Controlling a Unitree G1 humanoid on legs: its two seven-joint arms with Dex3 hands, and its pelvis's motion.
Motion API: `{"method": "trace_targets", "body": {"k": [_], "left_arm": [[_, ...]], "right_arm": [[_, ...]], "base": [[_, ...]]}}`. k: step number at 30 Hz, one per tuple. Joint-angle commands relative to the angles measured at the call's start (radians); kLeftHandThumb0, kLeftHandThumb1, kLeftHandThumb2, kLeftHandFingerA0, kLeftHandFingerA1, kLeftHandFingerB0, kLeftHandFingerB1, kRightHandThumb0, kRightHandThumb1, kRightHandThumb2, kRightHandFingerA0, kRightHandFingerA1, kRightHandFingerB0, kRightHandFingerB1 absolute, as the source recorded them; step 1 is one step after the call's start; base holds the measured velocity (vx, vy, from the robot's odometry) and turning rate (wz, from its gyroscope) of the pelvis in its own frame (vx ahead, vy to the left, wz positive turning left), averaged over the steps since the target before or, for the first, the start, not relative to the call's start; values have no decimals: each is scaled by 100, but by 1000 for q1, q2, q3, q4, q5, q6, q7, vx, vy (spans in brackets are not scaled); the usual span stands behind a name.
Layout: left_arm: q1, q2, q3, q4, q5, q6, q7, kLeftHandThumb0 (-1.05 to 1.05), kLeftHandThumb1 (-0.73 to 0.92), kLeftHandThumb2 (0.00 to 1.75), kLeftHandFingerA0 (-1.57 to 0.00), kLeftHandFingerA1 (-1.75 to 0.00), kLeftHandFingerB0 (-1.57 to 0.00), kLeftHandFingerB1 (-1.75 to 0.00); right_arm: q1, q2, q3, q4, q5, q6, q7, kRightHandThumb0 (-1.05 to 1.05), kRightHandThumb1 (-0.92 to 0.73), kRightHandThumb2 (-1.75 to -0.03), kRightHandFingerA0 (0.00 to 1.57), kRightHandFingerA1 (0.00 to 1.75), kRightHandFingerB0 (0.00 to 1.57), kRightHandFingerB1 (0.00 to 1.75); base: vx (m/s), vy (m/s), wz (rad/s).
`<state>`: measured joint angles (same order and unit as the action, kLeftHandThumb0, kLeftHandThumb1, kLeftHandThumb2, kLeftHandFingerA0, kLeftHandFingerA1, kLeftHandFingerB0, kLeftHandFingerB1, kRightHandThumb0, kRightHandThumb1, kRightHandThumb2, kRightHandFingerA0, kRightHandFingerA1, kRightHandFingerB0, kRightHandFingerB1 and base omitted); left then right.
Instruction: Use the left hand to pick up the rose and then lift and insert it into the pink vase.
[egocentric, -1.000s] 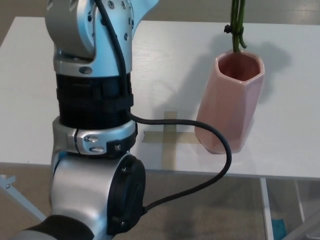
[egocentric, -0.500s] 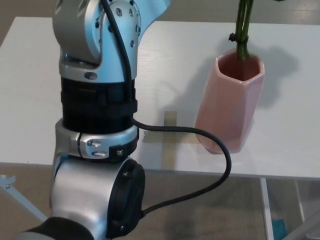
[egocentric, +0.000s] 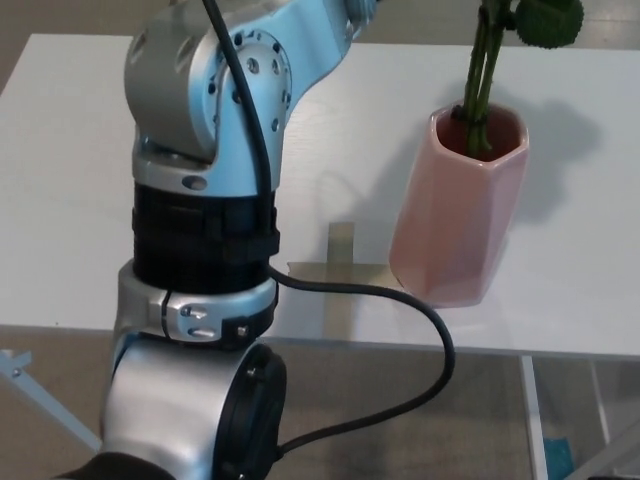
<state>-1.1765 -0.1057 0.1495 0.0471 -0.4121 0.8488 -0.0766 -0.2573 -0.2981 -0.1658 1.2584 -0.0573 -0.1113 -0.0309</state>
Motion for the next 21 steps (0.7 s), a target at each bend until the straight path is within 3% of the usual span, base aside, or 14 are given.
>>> {"method": "trace_targets", "body": {"k": [1, 21], "left_arm": [[16, -6, -18, -8, -10, -8, 1, -15, 83, 67, -96, -141, -88, -88], [9, 11, -46, 27, -1, -42, -25, -14, 83, 67, -97, -140, -87, -87]], "right_arm": [[5, -2, -6, -1, 15, -1, 10, -25, -62, -58, 69, 44, 58, 41], [-2, -5, -6, 3, 14, -5, 22, -25, -62, -58, 69, 44, 58, 41]], "base": [[0, 0, 0], [0, 0, 0]]}}
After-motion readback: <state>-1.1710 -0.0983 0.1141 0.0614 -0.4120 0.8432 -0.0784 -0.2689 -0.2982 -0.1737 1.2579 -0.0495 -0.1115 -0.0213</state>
